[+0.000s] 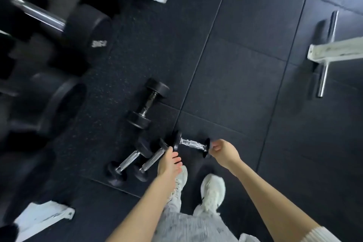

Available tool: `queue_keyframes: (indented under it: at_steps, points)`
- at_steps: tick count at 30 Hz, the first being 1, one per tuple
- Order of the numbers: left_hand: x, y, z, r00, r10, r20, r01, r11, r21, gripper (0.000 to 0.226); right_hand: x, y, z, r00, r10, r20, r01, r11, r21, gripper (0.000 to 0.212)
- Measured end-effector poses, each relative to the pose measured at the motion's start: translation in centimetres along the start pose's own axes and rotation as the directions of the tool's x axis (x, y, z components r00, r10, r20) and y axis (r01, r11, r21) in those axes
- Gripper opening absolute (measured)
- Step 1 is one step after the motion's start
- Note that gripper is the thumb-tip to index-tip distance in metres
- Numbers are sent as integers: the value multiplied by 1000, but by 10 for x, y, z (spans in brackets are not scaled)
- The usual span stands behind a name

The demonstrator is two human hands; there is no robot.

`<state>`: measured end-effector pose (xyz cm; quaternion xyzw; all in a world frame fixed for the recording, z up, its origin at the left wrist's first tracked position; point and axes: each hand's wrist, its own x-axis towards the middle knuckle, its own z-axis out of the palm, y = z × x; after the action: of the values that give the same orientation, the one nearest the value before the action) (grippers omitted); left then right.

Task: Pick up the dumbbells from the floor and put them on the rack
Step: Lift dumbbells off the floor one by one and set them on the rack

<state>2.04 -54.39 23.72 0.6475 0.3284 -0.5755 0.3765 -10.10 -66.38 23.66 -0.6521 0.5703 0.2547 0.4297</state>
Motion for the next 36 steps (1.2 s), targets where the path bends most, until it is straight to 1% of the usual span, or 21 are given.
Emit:
queue_keyframes:
  at_steps: [1,3,5,6,8,9,10,11,12,14,15,16,18,19,20,23,27,29,36]
  points:
    - [25,-7,6,999,-51,3,51,995,-82,55,23,11,14,1000,-22,17,23,999,-42,19]
    - [75,-21,18,992,-122,13,121,958,-258,62,68,29,41,997,-47,69,56,990,-128,8]
    - [123,-30,32,987,-157,41,160,890,-428,69,113,48,68,989,-101,109,125,963,-238,31]
    - [148,-33,38,986,-158,57,166,858,-487,74,134,56,80,983,-136,126,169,935,-312,38]
    - [193,-39,50,985,-144,99,175,807,-565,83,176,72,103,960,-207,190,275,832,-482,47]
    - [212,-42,56,985,-130,116,173,789,-589,86,195,79,112,945,-241,220,324,779,-537,50]
    - [229,-45,61,987,-112,119,161,784,-599,85,210,84,119,933,-252,257,357,737,-574,50]
    - [242,-48,67,990,-102,102,143,792,-594,79,225,89,126,922,-257,290,385,698,-604,50]
    - [252,-52,73,993,-97,72,121,816,-566,65,237,92,131,910,-259,325,412,668,-620,49]
    - [269,-60,84,996,-84,-3,72,871,-486,23,255,97,138,879,-251,405,469,602,-647,48]
    - [275,-62,90,997,-73,-17,57,881,-470,14,262,98,140,871,-238,430,483,576,-659,48]
    - [280,-64,93,998,-56,-18,41,878,-477,19,268,99,142,866,-233,442,490,562,-666,46]
    - [286,-60,100,1000,2,-7,-6,866,-500,39,276,98,141,863,-241,444,499,554,-667,42]
    - [286,-58,103,1000,29,-6,-28,871,-490,49,277,97,140,861,-252,441,502,555,-663,40]
    - [284,-57,106,999,43,-13,-44,882,-470,53,276,98,137,861,-263,435,503,566,-654,38]
    - [261,-46,115,998,42,-43,-56,899,-435,36,262,94,121,867,-301,397,495,606,-622,35]
    - [193,-19,126,997,70,-35,-78,922,-380,25,215,74,66,879,-339,336,477,659,-581,32]
    - [140,1,135,995,96,-10,-92,921,-378,24,181,56,25,881,-350,319,473,675,-566,25]
    - [-82,78,156,974,214,76,-178,927,-329,26,25,-33,-139,899,-368,238,436,700,-566,23]
